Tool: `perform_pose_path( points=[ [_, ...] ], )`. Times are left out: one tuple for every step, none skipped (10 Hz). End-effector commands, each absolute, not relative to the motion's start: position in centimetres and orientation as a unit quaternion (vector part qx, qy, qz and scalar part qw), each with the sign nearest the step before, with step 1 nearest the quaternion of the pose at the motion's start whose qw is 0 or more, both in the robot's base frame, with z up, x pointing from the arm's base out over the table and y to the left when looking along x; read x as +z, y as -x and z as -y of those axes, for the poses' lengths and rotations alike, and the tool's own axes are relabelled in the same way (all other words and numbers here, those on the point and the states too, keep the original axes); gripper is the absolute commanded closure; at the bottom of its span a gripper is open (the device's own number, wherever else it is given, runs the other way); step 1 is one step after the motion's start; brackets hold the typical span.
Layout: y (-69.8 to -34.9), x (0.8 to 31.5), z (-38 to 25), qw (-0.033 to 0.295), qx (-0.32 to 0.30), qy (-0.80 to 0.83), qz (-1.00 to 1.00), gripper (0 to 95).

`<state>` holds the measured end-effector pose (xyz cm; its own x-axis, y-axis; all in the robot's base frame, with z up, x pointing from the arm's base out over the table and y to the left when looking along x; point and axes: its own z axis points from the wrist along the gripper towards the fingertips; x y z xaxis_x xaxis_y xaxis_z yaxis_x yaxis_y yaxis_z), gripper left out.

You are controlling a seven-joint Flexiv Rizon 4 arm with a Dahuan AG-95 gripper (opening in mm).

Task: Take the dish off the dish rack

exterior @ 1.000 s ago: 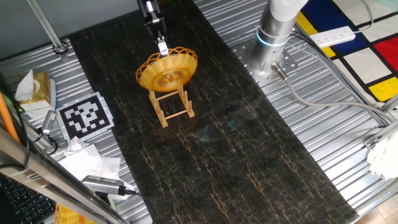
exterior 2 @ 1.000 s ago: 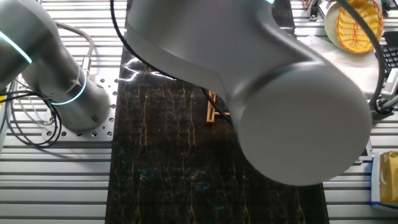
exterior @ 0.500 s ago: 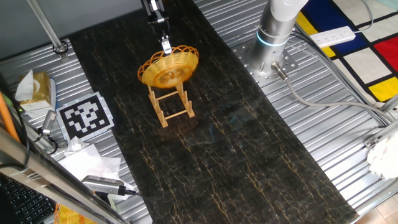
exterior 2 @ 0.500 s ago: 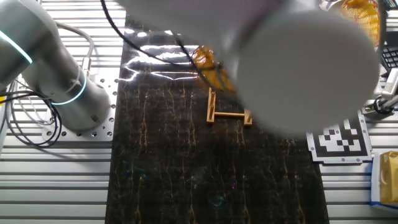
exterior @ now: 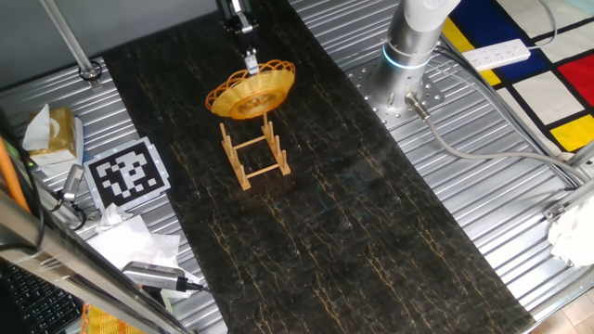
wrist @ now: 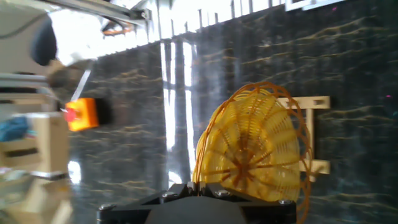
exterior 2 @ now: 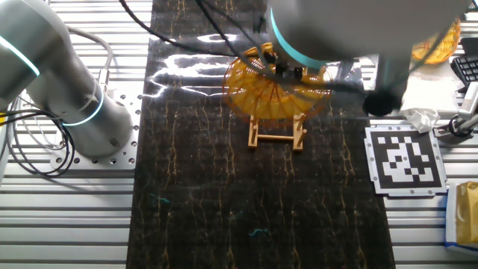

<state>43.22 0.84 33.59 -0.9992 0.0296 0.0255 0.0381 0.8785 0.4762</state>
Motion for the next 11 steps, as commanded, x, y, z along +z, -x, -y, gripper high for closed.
perform_pose_path(
  points=[
    [-42.8,33.8,-0.3,0.017,-0.17,-0.006,0.985,95.0],
    [-42.8,33.7,-0.1,0.018,-0.163,-0.006,0.987,95.0],
    [-42.8,33.7,0.0,0.018,-0.162,-0.006,0.987,95.0],
    [-43.2,33.4,1.0,0.016,-0.162,-0.011,0.987,95.0],
    [-43.4,33.2,1.5,0.016,-0.157,-0.016,0.987,95.0],
    [-43.8,32.9,2.6,0.018,-0.124,-0.036,0.991,95.0],
    [-44.0,32.2,3.7,0.021,-0.081,-0.06,0.995,95.0],
    [-44.1,31.6,4.4,0.024,-0.065,-0.071,0.995,95.0],
    [-44.3,30.7,5.4,0.028,-0.049,-0.085,0.995,95.0],
    [-44.3,30.1,5.9,0.031,-0.032,-0.094,0.995,95.0],
    [-44.4,28.8,7.0,0.034,0.005,-0.117,0.993,95.0]
  ],
)
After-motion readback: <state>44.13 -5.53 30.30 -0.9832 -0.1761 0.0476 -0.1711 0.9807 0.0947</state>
